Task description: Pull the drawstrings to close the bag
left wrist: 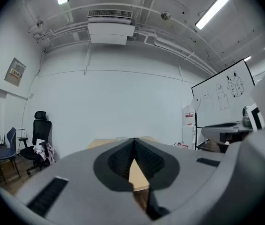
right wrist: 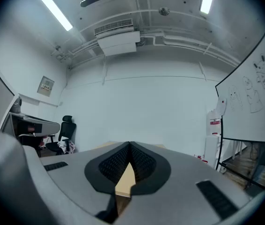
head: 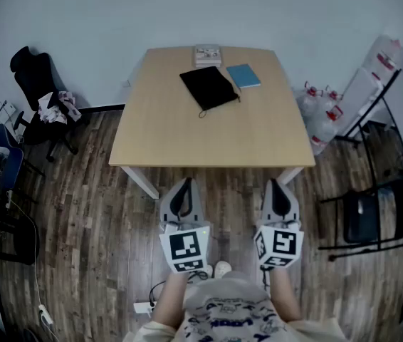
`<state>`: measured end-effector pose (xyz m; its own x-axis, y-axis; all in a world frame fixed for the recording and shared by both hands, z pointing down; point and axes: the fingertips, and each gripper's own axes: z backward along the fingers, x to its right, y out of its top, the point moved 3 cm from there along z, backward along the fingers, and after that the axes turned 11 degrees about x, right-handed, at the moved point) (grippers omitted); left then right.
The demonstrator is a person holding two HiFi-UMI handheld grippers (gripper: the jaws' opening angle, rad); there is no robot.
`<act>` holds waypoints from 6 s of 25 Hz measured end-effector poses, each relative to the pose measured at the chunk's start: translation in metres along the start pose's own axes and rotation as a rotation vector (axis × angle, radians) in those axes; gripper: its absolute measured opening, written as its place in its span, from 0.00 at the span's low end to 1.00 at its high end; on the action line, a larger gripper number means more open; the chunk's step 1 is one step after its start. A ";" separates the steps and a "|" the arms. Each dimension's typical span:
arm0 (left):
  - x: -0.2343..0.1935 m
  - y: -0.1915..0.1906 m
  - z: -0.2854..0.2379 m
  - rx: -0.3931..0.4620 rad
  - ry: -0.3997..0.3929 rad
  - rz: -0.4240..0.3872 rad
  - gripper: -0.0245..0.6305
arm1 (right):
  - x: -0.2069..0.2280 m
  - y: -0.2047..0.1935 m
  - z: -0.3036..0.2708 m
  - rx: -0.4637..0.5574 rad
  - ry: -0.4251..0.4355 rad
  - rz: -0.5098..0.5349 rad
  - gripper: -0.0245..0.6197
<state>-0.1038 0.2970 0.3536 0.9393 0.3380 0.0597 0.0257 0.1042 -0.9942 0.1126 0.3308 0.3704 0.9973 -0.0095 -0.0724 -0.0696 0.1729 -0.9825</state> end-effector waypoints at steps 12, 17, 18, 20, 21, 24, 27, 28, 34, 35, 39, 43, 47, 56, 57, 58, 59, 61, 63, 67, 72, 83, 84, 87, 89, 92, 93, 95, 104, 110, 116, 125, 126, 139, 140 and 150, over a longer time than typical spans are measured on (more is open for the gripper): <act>0.013 -0.006 -0.020 -0.009 0.006 0.015 0.04 | 0.016 -0.010 -0.013 -0.015 0.002 0.001 0.04; 0.016 -0.011 -0.029 -0.020 0.025 0.017 0.04 | 0.023 -0.017 -0.023 -0.016 0.008 0.002 0.04; 0.017 -0.012 -0.031 -0.023 0.030 0.018 0.04 | 0.024 -0.019 -0.025 -0.020 0.011 0.003 0.04; 0.018 -0.015 -0.034 -0.031 0.039 0.019 0.04 | 0.027 -0.022 -0.029 -0.029 0.019 0.004 0.04; 0.018 -0.017 -0.035 -0.036 0.042 0.016 0.04 | 0.028 -0.024 -0.031 -0.033 0.022 0.002 0.04; 0.015 -0.027 -0.042 -0.056 0.049 -0.011 0.04 | 0.029 -0.032 -0.041 -0.055 0.027 -0.005 0.04; 0.009 -0.036 -0.056 -0.069 0.067 -0.005 0.04 | 0.029 -0.044 -0.055 -0.066 0.039 -0.009 0.04; 0.006 -0.039 -0.062 -0.072 0.071 -0.004 0.04 | 0.029 -0.047 -0.062 -0.066 0.042 -0.009 0.04; -0.011 -0.061 -0.126 -0.088 0.067 0.014 0.04 | 0.033 -0.068 -0.123 -0.090 0.031 -0.001 0.04; -0.015 -0.065 -0.139 -0.088 0.066 0.023 0.04 | 0.035 -0.073 -0.136 -0.092 0.028 0.002 0.04; -0.032 -0.083 -0.203 -0.114 0.047 0.050 0.04 | 0.041 -0.092 -0.199 -0.120 -0.004 0.007 0.04; -0.052 -0.096 -0.271 -0.141 0.024 0.040 0.04 | 0.044 -0.108 -0.268 -0.150 -0.020 0.022 0.04; -0.064 -0.109 -0.337 -0.184 -0.019 0.010 0.04 | 0.052 -0.125 -0.334 -0.194 -0.054 0.005 0.04; -0.084 -0.153 -0.412 -0.305 -0.037 0.019 0.04 | 0.061 -0.181 -0.414 -0.341 -0.069 0.007 0.04; -0.084 -0.158 -0.415 -0.320 -0.039 0.028 0.04 | 0.061 -0.186 -0.420 -0.360 -0.059 0.003 0.04; -0.083 -0.164 -0.419 -0.334 -0.042 0.035 0.04 | 0.062 -0.192 -0.425 -0.379 -0.046 0.001 0.04; -0.082 -0.169 -0.422 -0.349 -0.047 0.040 0.04 | 0.062 -0.198 -0.430 -0.398 -0.032 0.000 0.04; -0.078 -0.180 -0.428 -0.380 -0.061 0.049 0.04 | 0.065 -0.213 -0.438 -0.435 -0.016 0.003 0.04; -0.072 -0.194 -0.433 -0.419 -0.079 0.050 0.04 | 0.067 -0.227 -0.446 -0.474 0.002 0.012 0.04; -0.062 -0.224 -0.442 -0.496 -0.098 0.038 0.16 | 0.072 -0.254 -0.463 -0.550 0.042 0.020 0.07; -0.050 -0.267 -0.453 -0.599 -0.123 0.071 0.23 | 0.077 -0.290 -0.486 -0.617 0.099 0.012 0.19; -0.044 -0.324 -0.460 -0.801 -0.137 0.125 0.24 | 0.083 -0.350 -0.521 -0.727 0.149 0.037 0.19; -0.044 -0.325 -0.460 -0.807 -0.131 0.125 0.24 | 0.083 -0.354 -0.523 -0.738 0.156 0.040 0.19; -0.045 -0.329 -0.462 -0.825 -0.121 0.126 0.24 | 0.083 -0.367 -0.525 -0.777 0.167 0.059 0.19; -0.044 -0.331 -0.461 -0.841 -0.125 0.127 0.24 | 0.083 -0.374 -0.525 -0.793 0.166 0.070 0.19; -0.043 -0.335 -0.459 -0.855 -0.131 0.134 0.23 | 0.081 -0.378 -0.525 -0.809 0.170 0.057 0.19; -0.044 -0.335 -0.459 -0.859 -0.123 0.133 0.21 | 0.082 -0.380 -0.525 -0.820 0.169 0.056 0.18; -0.048 -0.337 -0.459 -0.863 -0.100 0.118 0.06 | 0.084 -0.383 -0.525 -0.832 0.160 0.058 0.10; -0.071 -0.329 -0.456 -0.852 -0.005 0.136 0.04 | 0.098 -0.364 -0.527 -0.780 0.062 0.064 0.05; -0.096 -0.304 -0.462 -0.802 0.067 0.134 0.04 | 0.105 -0.332 -0.530 -0.726 0.014 0.088 0.05; -0.126 -0.263 -0.473 -0.723 0.153 0.113 0.04 | 0.110 -0.289 -0.534 -0.670 -0.026 0.084 0.05; -0.164 -0.193 -0.492 -0.593 0.248 0.082 0.04 | 0.117 -0.215 -0.542 -0.546 -0.110 0.086 0.05; -0.167 -0.188 -0.493 -0.588 0.263 0.085 0.04 | 0.117 -0.209 -0.542 -0.538 -0.126 0.088 0.05; -0.198 -0.155 -0.485 -0.544 0.403 0.118 0.04 | 0.133 -0.163 -0.529 -0.516 -0.329 0.072 0.05; -0.200 -0.154 -0.484 -0.542 0.410 0.117 0.04 | 0.134 -0.160 -0.529 -0.510 -0.331 0.073 0.05; -0.223 -0.137 -0.476 -0.502 0.505 0.113 0.04 | 0.155 -0.130 -0.528 -0.455 -0.424 0.026 0.05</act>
<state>-0.1536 -0.2379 0.4338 0.9860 -0.1648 0.0259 -0.0410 -0.3896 -0.9201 0.2649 -0.2136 0.3966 0.9107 0.3968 -0.1149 -0.0037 -0.2703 -0.9628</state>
